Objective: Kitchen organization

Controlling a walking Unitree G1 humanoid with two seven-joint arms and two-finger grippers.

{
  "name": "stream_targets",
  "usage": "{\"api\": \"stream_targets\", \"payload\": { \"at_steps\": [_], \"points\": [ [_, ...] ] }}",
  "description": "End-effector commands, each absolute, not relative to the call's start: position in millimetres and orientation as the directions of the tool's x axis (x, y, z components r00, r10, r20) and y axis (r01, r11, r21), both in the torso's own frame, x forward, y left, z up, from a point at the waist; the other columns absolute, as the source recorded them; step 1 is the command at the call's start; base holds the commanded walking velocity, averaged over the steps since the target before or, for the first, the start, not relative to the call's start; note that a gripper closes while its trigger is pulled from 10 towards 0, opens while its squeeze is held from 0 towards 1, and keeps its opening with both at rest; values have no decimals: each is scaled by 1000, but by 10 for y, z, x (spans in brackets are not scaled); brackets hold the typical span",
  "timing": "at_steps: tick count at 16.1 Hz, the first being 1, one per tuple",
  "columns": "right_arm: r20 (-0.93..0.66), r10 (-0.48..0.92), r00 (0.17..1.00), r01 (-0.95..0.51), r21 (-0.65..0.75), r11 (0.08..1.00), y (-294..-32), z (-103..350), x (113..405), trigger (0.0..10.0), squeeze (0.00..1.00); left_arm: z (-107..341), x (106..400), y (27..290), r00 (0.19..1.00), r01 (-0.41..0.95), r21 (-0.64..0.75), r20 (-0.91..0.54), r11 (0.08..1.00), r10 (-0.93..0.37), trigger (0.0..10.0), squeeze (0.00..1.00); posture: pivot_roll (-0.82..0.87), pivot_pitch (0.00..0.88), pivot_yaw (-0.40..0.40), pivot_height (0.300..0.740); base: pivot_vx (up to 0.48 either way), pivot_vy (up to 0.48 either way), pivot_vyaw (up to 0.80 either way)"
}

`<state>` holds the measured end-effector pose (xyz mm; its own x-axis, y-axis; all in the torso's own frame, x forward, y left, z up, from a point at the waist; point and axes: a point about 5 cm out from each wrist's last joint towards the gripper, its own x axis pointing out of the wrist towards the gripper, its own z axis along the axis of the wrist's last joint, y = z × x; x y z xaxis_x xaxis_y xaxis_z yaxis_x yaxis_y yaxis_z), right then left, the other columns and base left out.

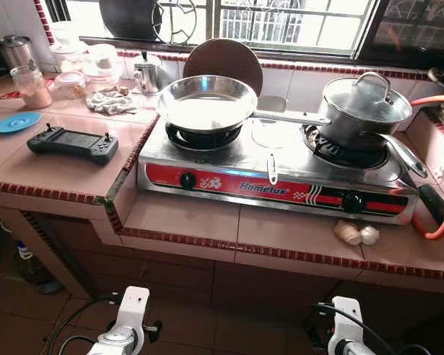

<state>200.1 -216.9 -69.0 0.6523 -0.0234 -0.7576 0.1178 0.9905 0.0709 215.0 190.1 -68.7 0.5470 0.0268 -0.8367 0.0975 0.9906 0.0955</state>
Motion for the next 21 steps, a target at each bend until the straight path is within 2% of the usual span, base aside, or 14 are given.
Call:
{"api": "stream_targets", "payload": {
  "at_steps": [1, 8, 11, 16, 21],
  "points": [
    [-764, -31, 644, 139, 77, 987, -2175, -707, 1970, 10000, 0, -688, 2144, 1921, 541, 108, 109, -841, 988, 34, 10000, 0, 63, 0, -32, 740, 0, 0, 0],
    [-729, -32, 683, 159, 105, 982, -2201, -675, 1995, 10000, 0, -668, 2177, 1893, 566, 118, 69, -824, 991, -10, 10000, 0, 60, 0, -28, 740, 0, 0, 0],
    [-754, -40, 655, 185, 109, 977, -2200, -739, 1879, 10000, 0, -728, 2049, 1969, 542, 111, 75, -840, 991, 3, 10000, 0, 59, 0, -26, 740, 0, 0, 0],
    [-766, -31, 642, 176, 108, 978, -2186, -753, 1863, 10000, 0, -779, 1934, 2030, 507, 151, 102, -862, 983, 11, 10000, 0, 52, 0, -25, 740, 0, 0, -755],
    [-768, -26, 640, 173, 111, 979, -2179, -758, 1856, 10000, 0, -786, 1930, 2005, 503, 173, 111, -864, 979, 9, 10000, 0, 49, 0, -23, 740, 0, 0, 0]
  ]
}}
